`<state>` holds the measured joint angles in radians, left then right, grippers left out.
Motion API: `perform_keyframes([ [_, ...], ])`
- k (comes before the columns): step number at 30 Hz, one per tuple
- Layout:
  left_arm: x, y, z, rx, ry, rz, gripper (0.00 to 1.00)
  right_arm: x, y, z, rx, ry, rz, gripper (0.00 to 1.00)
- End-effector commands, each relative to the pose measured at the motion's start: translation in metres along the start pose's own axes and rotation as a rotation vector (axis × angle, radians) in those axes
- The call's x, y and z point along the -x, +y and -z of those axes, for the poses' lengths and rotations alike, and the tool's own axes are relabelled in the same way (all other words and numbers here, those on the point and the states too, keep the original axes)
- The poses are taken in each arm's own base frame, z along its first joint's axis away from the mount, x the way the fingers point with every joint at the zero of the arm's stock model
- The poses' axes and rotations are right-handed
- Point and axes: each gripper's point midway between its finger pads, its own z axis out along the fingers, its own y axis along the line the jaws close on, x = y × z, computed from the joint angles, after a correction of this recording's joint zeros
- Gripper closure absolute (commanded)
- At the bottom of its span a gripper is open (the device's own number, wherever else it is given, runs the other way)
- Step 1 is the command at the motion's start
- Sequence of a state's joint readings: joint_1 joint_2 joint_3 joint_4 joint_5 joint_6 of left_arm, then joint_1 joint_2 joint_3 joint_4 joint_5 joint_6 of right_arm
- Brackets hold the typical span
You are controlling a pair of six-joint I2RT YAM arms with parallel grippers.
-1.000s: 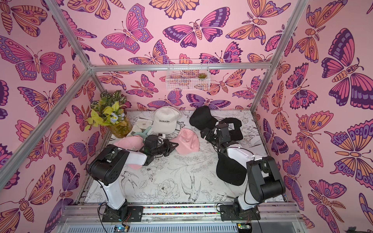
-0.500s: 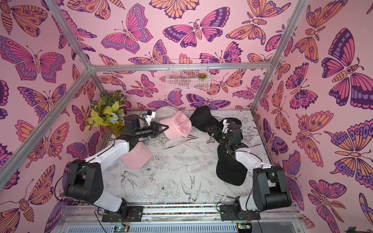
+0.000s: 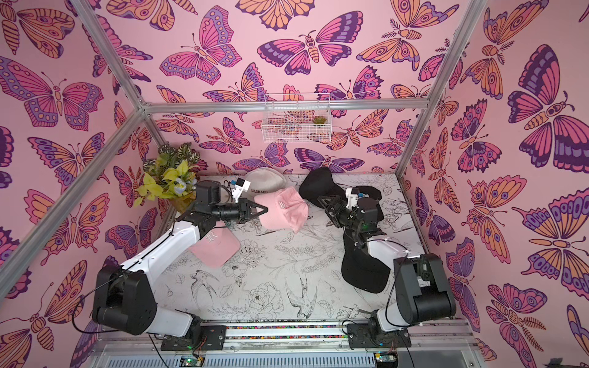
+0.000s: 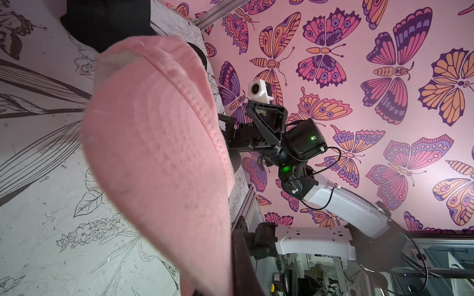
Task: Stack the baseball caps by color
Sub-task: Pick up the baseball cap from the center of the board, then place the baseball cap at the center of the board.
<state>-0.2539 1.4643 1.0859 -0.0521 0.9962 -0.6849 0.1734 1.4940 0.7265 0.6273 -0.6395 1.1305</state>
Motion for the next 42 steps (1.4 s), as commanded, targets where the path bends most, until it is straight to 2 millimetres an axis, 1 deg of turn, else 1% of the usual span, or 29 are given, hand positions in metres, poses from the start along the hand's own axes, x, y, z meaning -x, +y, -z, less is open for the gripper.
perform_keyframes([
  [1,0.001,-0.018,0.005,-0.049,0.012,-0.059,1.0,-0.013,0.022,-0.008,0.067,0.053,0.022,0.03],
  [4,-0.001,-0.02,0.003,-0.065,0.028,-0.055,1.0,-0.02,0.025,-0.015,0.075,0.08,0.031,0.04],
  [9,-0.004,-0.026,-0.002,-0.092,0.037,-0.064,1.0,-0.028,0.019,-0.028,0.061,0.1,0.012,0.04],
  [10,-0.005,-0.026,-0.003,-0.097,0.038,-0.063,1.0,-0.029,0.023,-0.029,0.075,0.101,0.022,0.04],
  [11,-0.005,-0.026,-0.005,-0.101,0.042,-0.059,1.0,-0.033,0.015,-0.035,0.06,0.116,0.006,0.04],
  [12,-0.006,-0.026,-0.006,-0.105,0.044,-0.061,1.0,-0.034,0.015,-0.038,0.064,0.122,0.001,0.04],
  [13,-0.007,-0.025,-0.008,-0.108,0.05,-0.057,1.0,-0.036,0.018,-0.041,0.081,0.128,-0.001,0.04],
  [15,-0.008,-0.022,-0.011,-0.113,0.061,-0.046,1.0,-0.037,0.031,-0.046,0.14,0.136,-0.011,0.04],
  [19,-0.009,-0.018,-0.018,-0.126,0.077,-0.03,1.0,-0.039,0.065,-0.053,0.296,0.151,-0.025,0.06],
  [23,-0.008,-0.005,-0.019,-0.105,0.069,-0.011,1.0,-0.042,0.09,-0.047,0.427,0.155,-0.008,0.08],
  [27,-0.004,0.008,-0.015,-0.086,0.054,0.02,1.0,-0.049,0.103,-0.034,0.458,0.171,0.056,0.1],
  [30,-0.004,0.012,-0.015,-0.087,0.057,0.029,1.0,-0.051,0.111,-0.023,0.473,0.161,0.098,0.12],
  [36,-0.005,0.017,-0.018,-0.108,0.062,0.048,1.0,-0.052,0.12,-0.016,0.491,0.153,0.126,0.15],
  [40,-0.005,0.02,-0.015,-0.122,0.051,0.069,1.0,-0.052,0.124,-0.012,0.498,0.144,0.141,0.23],
  [42,-0.004,0.018,-0.015,-0.132,0.051,0.065,1.0,-0.052,0.118,-0.014,0.481,0.142,0.133,0.26],
])
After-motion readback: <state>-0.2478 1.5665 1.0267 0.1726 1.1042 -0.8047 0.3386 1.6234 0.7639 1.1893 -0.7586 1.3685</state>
